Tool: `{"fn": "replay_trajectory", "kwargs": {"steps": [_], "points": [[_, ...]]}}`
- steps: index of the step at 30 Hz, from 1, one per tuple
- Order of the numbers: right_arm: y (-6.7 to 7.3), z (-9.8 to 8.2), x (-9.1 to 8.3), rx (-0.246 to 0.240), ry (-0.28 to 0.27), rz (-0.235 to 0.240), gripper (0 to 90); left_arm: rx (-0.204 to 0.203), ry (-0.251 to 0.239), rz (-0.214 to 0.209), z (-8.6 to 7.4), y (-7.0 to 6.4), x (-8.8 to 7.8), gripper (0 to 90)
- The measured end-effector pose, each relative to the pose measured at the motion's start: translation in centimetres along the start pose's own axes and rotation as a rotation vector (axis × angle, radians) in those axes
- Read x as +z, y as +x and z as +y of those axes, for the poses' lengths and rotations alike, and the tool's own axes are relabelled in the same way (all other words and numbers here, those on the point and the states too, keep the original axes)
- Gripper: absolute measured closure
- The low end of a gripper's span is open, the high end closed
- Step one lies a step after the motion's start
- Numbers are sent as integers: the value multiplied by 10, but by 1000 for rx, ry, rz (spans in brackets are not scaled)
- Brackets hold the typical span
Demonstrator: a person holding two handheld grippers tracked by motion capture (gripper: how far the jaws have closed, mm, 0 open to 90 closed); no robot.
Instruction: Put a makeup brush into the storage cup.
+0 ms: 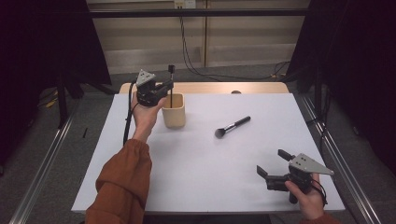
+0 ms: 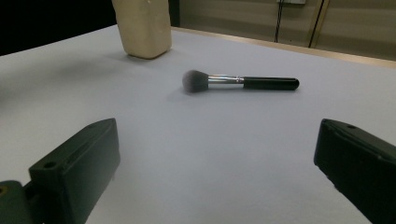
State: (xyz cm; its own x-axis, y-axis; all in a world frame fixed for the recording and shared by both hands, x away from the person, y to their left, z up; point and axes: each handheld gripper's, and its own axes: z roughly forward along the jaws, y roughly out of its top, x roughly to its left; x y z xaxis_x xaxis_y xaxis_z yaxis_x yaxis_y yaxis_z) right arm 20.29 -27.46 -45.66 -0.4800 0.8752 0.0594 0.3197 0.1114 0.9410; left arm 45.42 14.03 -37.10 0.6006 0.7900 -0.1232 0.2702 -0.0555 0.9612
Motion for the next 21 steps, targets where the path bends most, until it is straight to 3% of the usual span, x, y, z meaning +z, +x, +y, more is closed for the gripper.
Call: {"fn": "replay_trajectory", "kwargs": {"steps": [21], "points": [[0,0,1,-5,6,1,0,-9,30,6,-20,3,1,861]]}}
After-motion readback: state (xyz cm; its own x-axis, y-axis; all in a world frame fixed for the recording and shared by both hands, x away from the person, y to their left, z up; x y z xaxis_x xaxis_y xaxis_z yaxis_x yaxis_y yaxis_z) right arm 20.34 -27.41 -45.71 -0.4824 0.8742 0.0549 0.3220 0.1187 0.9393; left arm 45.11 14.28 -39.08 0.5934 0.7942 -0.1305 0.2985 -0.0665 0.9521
